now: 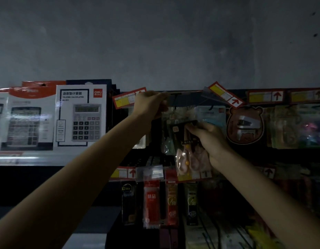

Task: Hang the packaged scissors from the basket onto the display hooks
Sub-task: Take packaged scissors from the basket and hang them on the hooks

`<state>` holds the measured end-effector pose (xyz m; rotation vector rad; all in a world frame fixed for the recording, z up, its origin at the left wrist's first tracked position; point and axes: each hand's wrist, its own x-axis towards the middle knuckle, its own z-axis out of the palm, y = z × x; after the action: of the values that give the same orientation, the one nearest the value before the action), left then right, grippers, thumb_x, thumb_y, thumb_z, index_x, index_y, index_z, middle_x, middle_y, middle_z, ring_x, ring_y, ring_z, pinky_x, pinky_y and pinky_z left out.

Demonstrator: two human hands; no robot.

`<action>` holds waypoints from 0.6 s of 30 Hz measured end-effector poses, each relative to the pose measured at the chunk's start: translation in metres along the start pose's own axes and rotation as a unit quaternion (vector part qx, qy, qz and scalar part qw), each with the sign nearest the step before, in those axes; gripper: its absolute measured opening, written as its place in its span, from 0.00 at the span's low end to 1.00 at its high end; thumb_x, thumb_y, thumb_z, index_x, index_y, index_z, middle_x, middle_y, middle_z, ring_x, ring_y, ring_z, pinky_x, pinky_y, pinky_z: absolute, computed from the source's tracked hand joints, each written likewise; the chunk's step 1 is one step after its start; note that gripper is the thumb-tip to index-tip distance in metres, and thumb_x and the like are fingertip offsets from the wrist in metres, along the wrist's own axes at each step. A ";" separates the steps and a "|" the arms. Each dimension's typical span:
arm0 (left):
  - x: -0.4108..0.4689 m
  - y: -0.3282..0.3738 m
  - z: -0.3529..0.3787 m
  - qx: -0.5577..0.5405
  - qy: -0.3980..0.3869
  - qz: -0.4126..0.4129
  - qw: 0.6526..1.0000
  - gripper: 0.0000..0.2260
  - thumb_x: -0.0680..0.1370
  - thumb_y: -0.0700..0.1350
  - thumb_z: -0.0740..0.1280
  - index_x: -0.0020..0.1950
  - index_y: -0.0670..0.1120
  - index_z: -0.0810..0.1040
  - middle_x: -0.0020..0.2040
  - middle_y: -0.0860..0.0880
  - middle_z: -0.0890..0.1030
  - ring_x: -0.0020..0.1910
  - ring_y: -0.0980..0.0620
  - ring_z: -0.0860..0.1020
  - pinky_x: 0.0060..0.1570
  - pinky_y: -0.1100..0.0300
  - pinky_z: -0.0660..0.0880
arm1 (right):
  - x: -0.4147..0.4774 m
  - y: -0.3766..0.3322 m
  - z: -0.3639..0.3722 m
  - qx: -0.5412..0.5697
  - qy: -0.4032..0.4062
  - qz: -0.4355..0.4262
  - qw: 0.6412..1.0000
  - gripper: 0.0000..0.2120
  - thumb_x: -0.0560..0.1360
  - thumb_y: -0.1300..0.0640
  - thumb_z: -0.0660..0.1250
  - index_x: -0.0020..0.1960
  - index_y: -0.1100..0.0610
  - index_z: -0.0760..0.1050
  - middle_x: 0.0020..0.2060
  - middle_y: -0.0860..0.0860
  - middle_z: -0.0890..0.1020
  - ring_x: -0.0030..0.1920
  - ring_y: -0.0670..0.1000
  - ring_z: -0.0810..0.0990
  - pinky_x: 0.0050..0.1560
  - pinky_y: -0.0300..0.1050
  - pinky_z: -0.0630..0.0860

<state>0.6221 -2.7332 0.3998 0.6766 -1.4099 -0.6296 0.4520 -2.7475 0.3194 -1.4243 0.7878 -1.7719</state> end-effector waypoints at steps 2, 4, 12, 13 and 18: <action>0.003 0.004 -0.001 0.002 0.000 0.004 1.000 0.05 0.81 0.44 0.69 0.48 0.43 0.80 0.39 0.46 0.80 0.36 0.51 0.78 0.33 0.62 0.73 | 0.004 -0.004 0.005 -0.001 0.005 -0.007 1.000 0.07 0.78 0.57 0.72 0.54 0.59 0.83 0.45 0.57 0.87 0.37 0.53 0.86 0.34 0.43 0.82; 0.006 0.009 -0.002 0.009 0.005 0.002 1.000 0.07 0.81 0.45 0.69 0.52 0.41 0.81 0.38 0.46 0.80 0.35 0.51 0.78 0.31 0.63 0.73 | 0.008 -0.007 0.010 -0.004 0.011 -0.010 1.000 0.06 0.78 0.57 0.72 0.53 0.58 0.83 0.44 0.57 0.87 0.36 0.51 0.86 0.31 0.42 0.81; 0.019 0.021 -0.002 0.040 0.018 0.010 0.999 0.07 0.81 0.44 0.69 0.48 0.41 0.80 0.36 0.45 0.78 0.29 0.53 0.74 0.22 0.67 0.67 | 0.025 -0.013 0.021 0.021 0.009 0.009 1.000 0.04 0.79 0.56 0.71 0.51 0.56 0.83 0.41 0.55 0.86 0.37 0.53 0.85 0.32 0.43 0.81; 0.020 0.022 -0.002 0.047 0.016 0.008 0.999 0.07 0.81 0.44 0.69 0.48 0.41 0.80 0.36 0.45 0.78 0.30 0.53 0.75 0.21 0.68 0.68 | 0.028 -0.013 0.022 0.018 0.008 0.009 1.000 0.04 0.79 0.56 0.71 0.51 0.56 0.83 0.42 0.55 0.86 0.38 0.53 0.85 0.32 0.43 0.81; 0.025 0.025 -0.003 0.081 0.006 0.019 0.997 0.06 0.81 0.46 0.69 0.48 0.43 0.80 0.38 0.46 0.81 0.32 0.53 0.76 0.24 0.67 0.71 | 0.036 -0.014 0.027 0.022 0.015 0.016 1.000 0.04 0.79 0.56 0.71 0.48 0.56 0.82 0.42 0.56 0.86 0.41 0.56 0.85 0.40 0.47 0.82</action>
<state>0.6264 -2.7351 0.4346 0.7776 -1.4706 -0.4849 0.4711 -2.7699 0.3558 -1.3525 0.7775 -1.7795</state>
